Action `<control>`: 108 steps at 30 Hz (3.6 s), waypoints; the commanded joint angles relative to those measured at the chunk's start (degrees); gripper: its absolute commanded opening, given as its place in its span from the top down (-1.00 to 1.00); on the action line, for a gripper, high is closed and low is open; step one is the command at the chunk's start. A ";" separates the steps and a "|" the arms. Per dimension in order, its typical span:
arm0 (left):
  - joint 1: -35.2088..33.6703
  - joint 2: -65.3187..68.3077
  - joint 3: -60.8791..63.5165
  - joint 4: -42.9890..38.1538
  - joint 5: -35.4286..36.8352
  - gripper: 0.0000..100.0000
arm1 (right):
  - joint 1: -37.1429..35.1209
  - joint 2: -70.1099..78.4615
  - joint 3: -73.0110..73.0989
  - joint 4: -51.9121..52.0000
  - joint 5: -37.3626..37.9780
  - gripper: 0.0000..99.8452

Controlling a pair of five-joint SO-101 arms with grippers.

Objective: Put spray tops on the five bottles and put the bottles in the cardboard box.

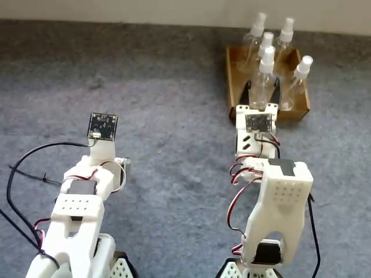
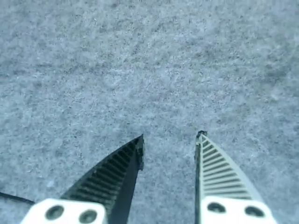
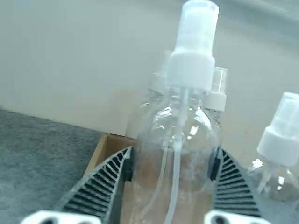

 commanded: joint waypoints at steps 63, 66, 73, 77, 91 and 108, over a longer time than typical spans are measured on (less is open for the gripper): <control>-0.66 0.22 -0.57 -1.05 -0.35 0.65 | -1.36 -0.84 0.22 -0.40 -0.44 0.42; -0.66 0.22 -0.57 -1.05 -0.35 0.65 | -1.36 -0.92 0.22 -0.40 -0.44 0.42; -0.66 0.13 -0.57 -1.05 -0.35 0.65 | -1.36 -1.01 0.13 -0.48 -0.44 0.42; -0.66 0.13 -0.57 -1.05 -0.35 0.65 | -1.36 -1.10 0.04 -0.48 -0.44 0.42; -0.66 0.13 -0.57 -1.14 -2.90 0.65 | -1.36 -16.48 9.54 -0.04 -0.44 0.42; -0.66 -0.04 -0.57 -1.05 -3.08 0.65 | -1.71 -37.58 25.54 1.19 -0.44 0.51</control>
